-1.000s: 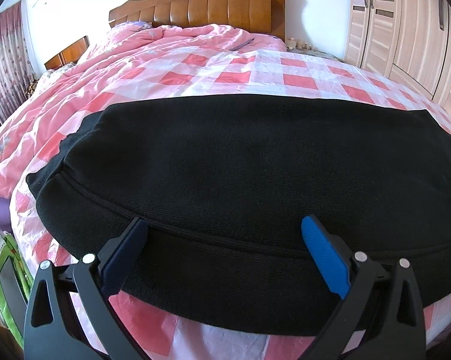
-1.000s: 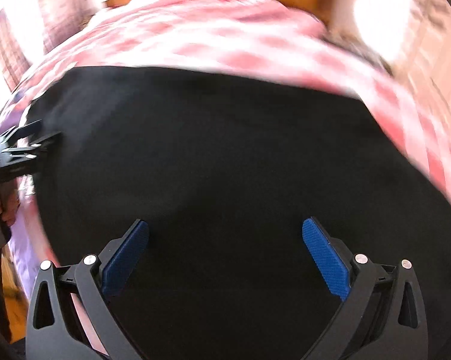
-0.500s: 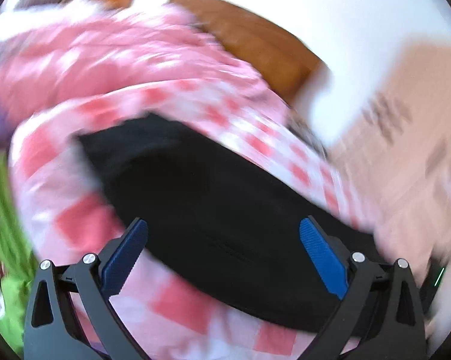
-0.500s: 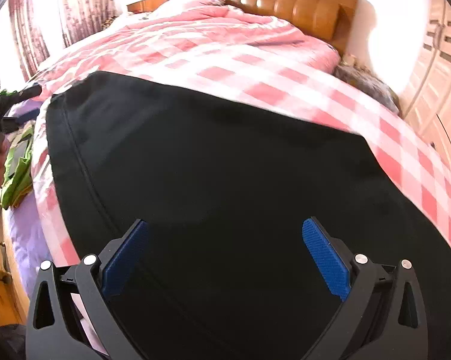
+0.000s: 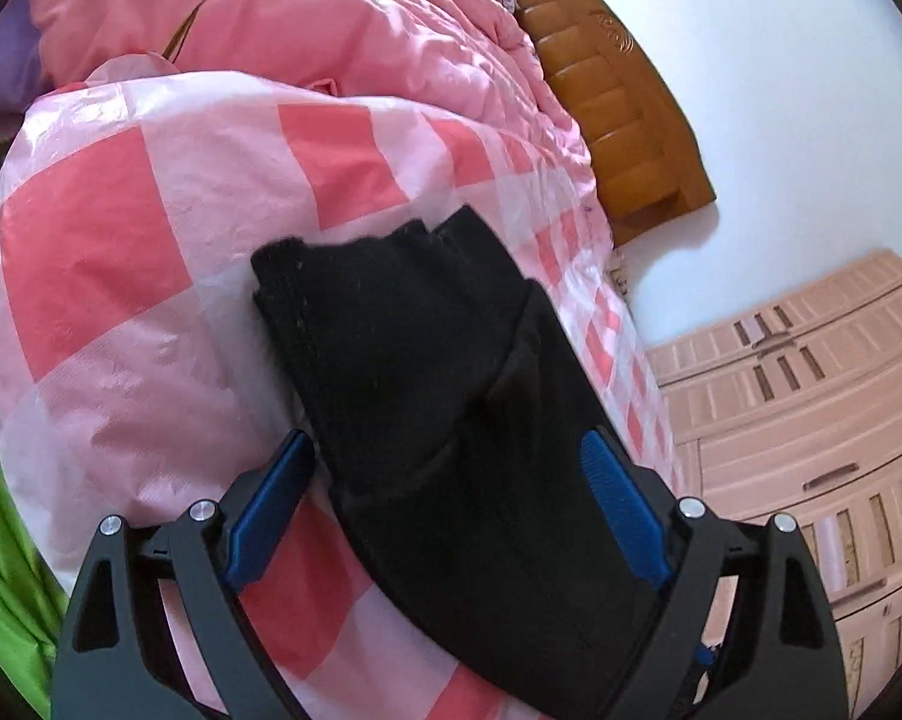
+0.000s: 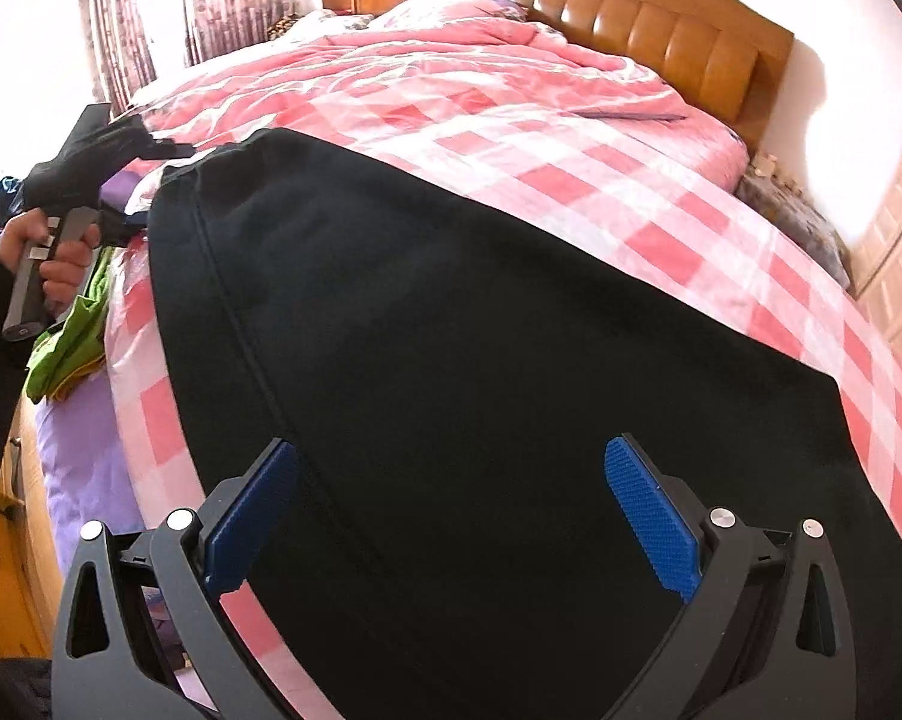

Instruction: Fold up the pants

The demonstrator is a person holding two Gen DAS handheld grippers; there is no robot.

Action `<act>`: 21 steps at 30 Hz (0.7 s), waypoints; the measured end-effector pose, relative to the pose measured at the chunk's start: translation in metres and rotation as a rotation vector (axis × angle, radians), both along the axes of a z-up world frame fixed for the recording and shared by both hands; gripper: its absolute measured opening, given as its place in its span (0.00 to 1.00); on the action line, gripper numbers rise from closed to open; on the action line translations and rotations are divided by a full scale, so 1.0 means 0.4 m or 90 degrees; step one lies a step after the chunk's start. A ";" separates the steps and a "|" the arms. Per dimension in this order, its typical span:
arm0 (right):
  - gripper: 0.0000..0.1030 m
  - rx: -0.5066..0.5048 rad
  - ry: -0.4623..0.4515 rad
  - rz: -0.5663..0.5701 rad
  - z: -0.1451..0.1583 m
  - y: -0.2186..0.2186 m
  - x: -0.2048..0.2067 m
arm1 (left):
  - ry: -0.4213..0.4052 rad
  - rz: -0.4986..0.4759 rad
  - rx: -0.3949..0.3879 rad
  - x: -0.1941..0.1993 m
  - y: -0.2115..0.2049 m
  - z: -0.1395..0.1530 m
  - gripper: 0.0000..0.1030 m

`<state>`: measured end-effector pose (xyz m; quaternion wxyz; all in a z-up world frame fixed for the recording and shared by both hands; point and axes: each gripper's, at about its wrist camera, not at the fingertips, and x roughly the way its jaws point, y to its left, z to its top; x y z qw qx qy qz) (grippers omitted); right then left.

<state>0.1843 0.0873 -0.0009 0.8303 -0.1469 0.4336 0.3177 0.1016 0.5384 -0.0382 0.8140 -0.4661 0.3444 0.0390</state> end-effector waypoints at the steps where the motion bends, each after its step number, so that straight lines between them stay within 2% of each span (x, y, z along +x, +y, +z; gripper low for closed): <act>1: 0.96 0.002 0.001 0.001 -0.001 0.007 0.000 | -0.003 0.001 0.000 0.006 0.003 0.000 0.87; 8: 0.96 0.005 0.013 0.012 -0.018 0.030 -0.004 | -0.021 0.006 0.007 0.073 0.038 0.003 0.86; 9: 0.96 0.010 0.016 0.015 -0.018 0.036 0.000 | -0.020 0.011 0.007 0.078 0.047 0.000 0.81; 11: 0.96 0.018 0.022 0.022 -0.017 0.051 0.012 | -0.004 0.020 0.031 0.090 0.044 -0.002 0.62; 12: 0.96 0.023 0.031 0.023 -0.019 0.063 0.026 | 0.004 0.022 0.041 0.082 0.041 -0.003 0.37; 13: 0.96 0.027 0.038 0.022 -0.022 0.073 0.037 | 0.006 0.028 0.044 0.078 0.043 -0.011 0.25; 16: 0.96 0.034 0.066 -0.004 -0.044 0.106 0.086 | -0.028 0.046 0.038 0.050 0.051 -0.014 0.15; 18: 0.96 0.004 0.080 -0.016 -0.073 0.127 0.107 | -0.052 0.046 0.094 0.033 0.024 0.029 0.14; 21: 0.96 -0.035 0.045 -0.005 -0.087 0.150 0.099 | -0.079 0.026 0.178 0.028 -0.033 0.109 0.14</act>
